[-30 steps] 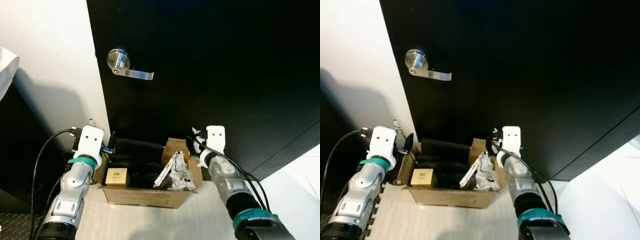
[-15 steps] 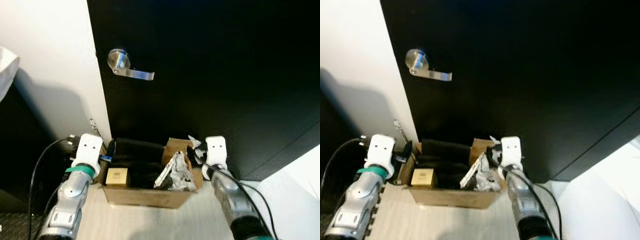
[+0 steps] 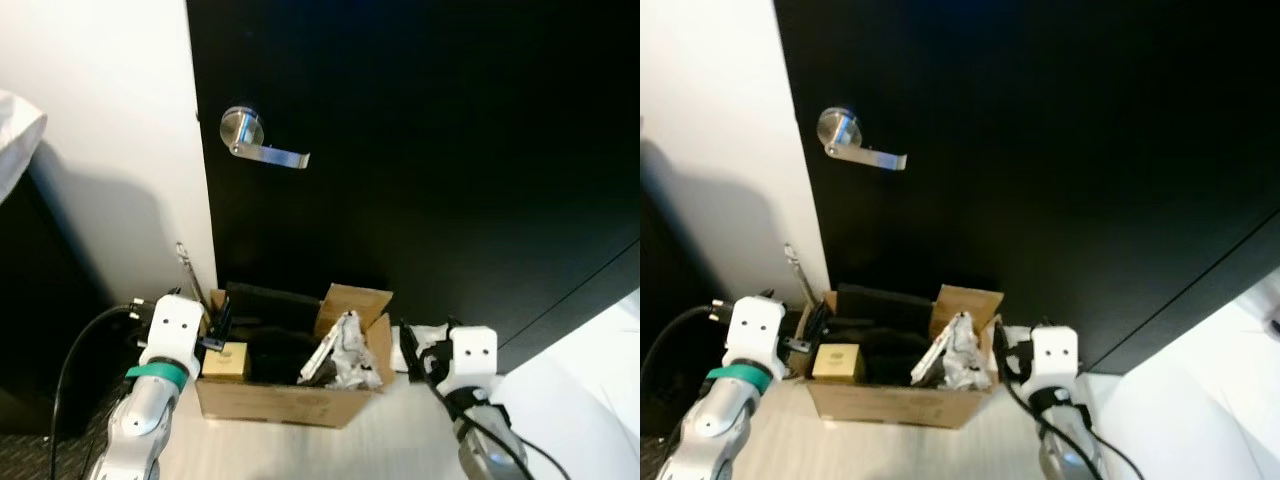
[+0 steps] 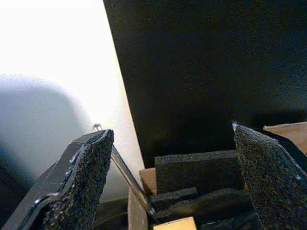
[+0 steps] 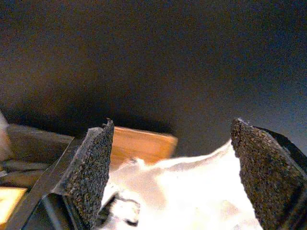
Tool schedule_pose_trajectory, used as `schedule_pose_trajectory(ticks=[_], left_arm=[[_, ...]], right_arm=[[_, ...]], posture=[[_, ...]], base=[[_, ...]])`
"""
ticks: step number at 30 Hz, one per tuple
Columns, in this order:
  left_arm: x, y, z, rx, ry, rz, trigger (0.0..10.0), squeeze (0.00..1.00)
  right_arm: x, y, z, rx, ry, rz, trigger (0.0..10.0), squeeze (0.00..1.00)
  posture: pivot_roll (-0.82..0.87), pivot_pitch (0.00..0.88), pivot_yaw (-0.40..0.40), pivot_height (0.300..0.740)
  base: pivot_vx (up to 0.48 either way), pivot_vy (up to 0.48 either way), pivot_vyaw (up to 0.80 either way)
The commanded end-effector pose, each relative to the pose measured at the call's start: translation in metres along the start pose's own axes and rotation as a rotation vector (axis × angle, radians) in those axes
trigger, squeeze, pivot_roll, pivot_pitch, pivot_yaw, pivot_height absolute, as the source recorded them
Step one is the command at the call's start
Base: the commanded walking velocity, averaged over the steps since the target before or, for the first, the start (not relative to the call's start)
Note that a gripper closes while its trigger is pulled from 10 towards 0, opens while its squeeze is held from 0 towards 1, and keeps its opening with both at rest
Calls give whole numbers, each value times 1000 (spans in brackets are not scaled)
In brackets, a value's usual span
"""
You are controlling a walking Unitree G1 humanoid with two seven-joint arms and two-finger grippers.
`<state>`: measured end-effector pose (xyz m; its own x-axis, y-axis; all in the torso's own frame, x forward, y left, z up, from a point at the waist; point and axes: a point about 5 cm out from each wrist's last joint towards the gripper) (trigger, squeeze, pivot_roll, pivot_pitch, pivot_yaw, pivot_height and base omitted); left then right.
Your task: Clean up the room
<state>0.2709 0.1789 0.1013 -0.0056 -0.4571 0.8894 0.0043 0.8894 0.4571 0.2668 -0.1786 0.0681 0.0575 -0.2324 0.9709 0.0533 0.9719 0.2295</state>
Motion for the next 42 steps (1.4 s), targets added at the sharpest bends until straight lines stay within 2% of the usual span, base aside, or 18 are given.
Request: schedule_pose_trajectory(ticks=[1,4,5,12,17,21,26,30,42], left_arm=[[-3,-4,-1,-12,22,-6,10000,0],[-3,-3,-2,0,35,-5,10000,0],[-2,-4,-2,-5,36,-1,10000,0],[-1,-5,-4,-26,18,15,10000,0],[4,-2,-10,-8,0,16,10000,0],[6,1,-15,12,1,13,10000,0],[2,3,-10,29,22,11,10000,0],[-1,3,-9,36,37,20,10000,0],[-3,0,-5,26,39,32,10000,0]], right_arm=[[-8,-7,0,-64,45,3,10000,0],[-11,-4,-2,-94,59,-14,10000,0],[-13,3,-2,-90,60,-2,10000,0],[-10,14,0,-72,44,35,10000,0],[-10,14,-5,-68,54,7,10000,0],[-6,15,-11,-40,63,39,10000,0],[-3,8,-19,-65,74,29,10000,0],[-7,10,-25,-52,112,23,10000,0],[-8,13,-24,-39,122,12,10000,0]], posture=[[137,9,-81,740],[145,2,-72,740],[126,0,-37,740],[115,0,-9,740],[115,0,-16,740],[107,0,-32,740],[112,6,-42,740],[109,6,-50,740],[107,2,-50,740]], base=[[0,0,0],[0,0,0],[0,0,0],[0,0,0],[0,0,0],[0,0,0],[0,0,0],[0,0,0],[0,0,0]])
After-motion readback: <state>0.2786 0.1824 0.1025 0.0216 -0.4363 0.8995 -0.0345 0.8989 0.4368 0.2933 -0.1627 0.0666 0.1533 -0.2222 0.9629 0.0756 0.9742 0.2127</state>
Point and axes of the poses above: a point about 5 cm out from each wrist's last joint towards the gripper, its own z axis pointing back from the gripper into the wrist, its own x axis along the axis of the wrist's last joint, y = z × x, and after that the axes turned 14 degrees about -z, right-handed
